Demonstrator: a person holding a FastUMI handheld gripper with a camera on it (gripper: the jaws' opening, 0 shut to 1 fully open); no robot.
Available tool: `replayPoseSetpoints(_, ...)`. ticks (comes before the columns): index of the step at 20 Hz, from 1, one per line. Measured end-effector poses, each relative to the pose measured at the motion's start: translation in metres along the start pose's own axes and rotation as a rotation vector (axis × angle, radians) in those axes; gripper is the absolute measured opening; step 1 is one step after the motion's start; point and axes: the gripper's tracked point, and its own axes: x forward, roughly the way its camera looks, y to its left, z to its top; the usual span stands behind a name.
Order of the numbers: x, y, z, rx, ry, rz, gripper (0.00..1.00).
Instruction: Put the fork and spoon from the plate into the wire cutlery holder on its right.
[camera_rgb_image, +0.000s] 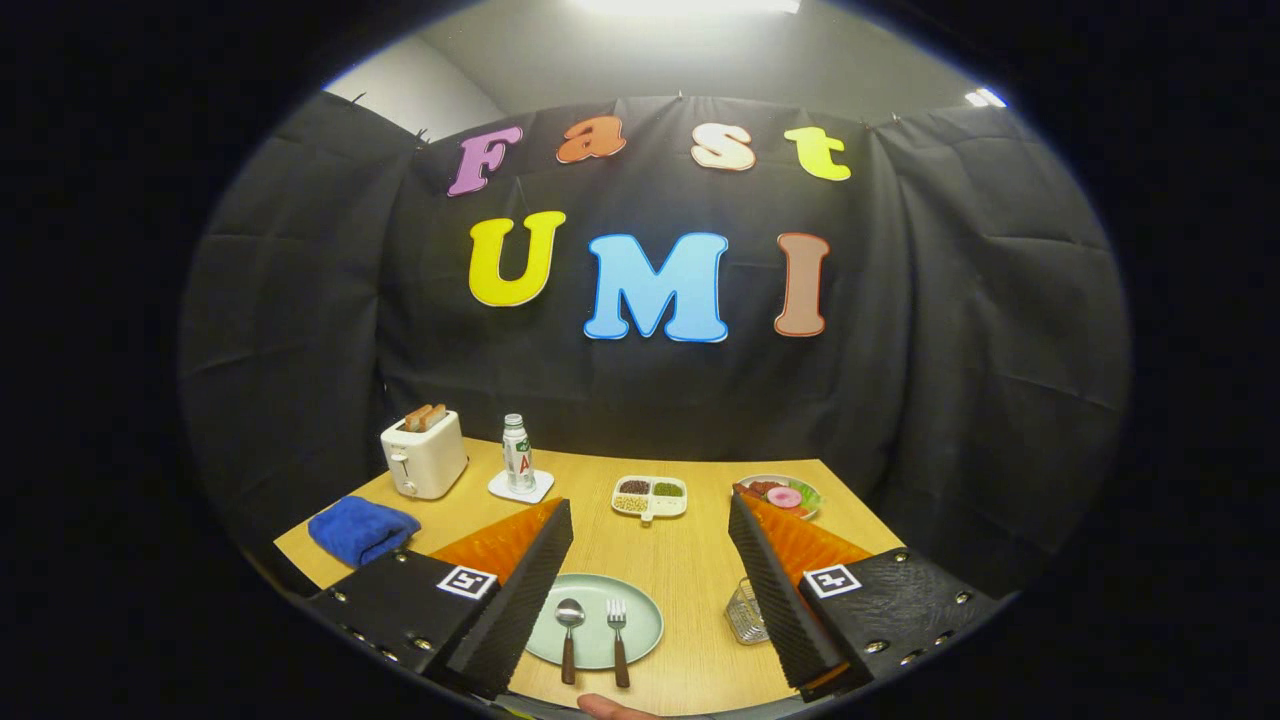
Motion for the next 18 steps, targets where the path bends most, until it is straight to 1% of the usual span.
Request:
replayPoseSetpoints(3, 0.002, 0.000, -0.006, -0.003, 0.023, 0.000, 0.96)
replayPoseSetpoints(12, 0.006, 0.010, -0.041, -0.024, 0.131, 0.038, 0.96)
replayPoseSetpoints(14, 0.008, 0.014, -0.059, -0.033, 0.185, 0.057, 0.96)
replayPoseSetpoints(18, 0.009, 0.008, -0.118, -0.069, 0.349, 0.070, 0.96)
